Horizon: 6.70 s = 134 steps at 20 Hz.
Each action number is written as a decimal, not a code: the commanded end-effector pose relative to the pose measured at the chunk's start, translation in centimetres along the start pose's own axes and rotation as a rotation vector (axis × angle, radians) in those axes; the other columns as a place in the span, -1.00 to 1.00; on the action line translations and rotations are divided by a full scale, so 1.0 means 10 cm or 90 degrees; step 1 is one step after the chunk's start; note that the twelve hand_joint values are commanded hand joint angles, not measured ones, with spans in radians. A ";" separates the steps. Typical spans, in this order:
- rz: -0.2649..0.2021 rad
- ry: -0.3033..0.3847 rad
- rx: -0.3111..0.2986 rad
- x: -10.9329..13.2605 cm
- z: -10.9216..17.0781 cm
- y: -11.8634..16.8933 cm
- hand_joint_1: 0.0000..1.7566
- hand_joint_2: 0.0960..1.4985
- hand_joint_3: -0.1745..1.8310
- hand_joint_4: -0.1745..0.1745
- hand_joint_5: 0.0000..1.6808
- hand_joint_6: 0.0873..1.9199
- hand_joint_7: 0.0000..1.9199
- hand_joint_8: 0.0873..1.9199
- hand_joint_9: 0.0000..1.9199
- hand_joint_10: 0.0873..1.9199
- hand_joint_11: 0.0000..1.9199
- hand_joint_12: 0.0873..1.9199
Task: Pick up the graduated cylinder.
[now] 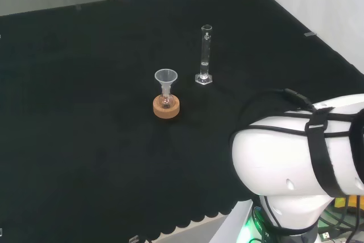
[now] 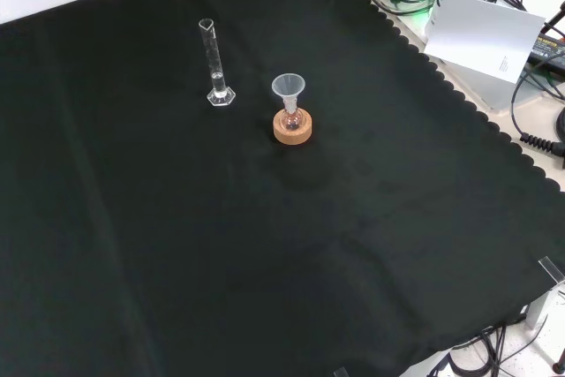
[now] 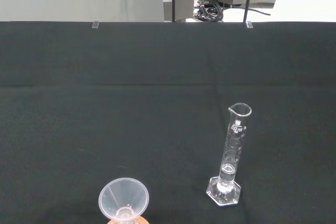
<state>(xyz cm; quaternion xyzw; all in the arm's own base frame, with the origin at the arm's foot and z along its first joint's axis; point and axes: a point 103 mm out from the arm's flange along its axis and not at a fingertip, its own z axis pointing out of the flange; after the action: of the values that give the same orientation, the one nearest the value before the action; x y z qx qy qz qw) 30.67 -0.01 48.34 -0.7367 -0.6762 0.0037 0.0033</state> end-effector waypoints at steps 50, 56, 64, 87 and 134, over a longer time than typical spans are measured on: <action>0.032 0.143 0.025 -1.11 2.02 1.34 -0.47 0.40 -0.61 -0.35 -0.53 -1.00 -0.86 -0.34 -0.64 -0.35 -0.88 0.42; 0.023 0.179 0.011 -1.09 2.29 1.42 -0.42 0.33 -0.60 -0.32 -0.55 -1.00 -0.88 -0.34 -0.66 -0.32 -0.91 0.44; 0.017 0.199 0.015 -1.14 2.56 1.46 -0.37 0.28 -0.60 -0.29 -0.57 -1.00 -0.95 -0.37 -0.72 -0.34 -0.92 0.43; 0.001 0.324 0.045 -1.22 3.12 1.54 -0.10 -0.06 -0.38 -0.28 -0.59 -1.00 -0.93 -0.38 -0.73 -0.34 -0.99 0.45; -0.108 0.641 -0.059 -0.94 3.88 1.84 0.21 -0.29 -0.13 -0.26 -0.28 -0.97 -0.61 -0.38 -0.42 -0.45 -0.76 0.36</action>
<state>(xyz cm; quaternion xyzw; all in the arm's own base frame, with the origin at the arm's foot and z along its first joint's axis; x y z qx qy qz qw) 47.73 -11.28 9.60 -0.5933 -0.6578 -0.3600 0.2928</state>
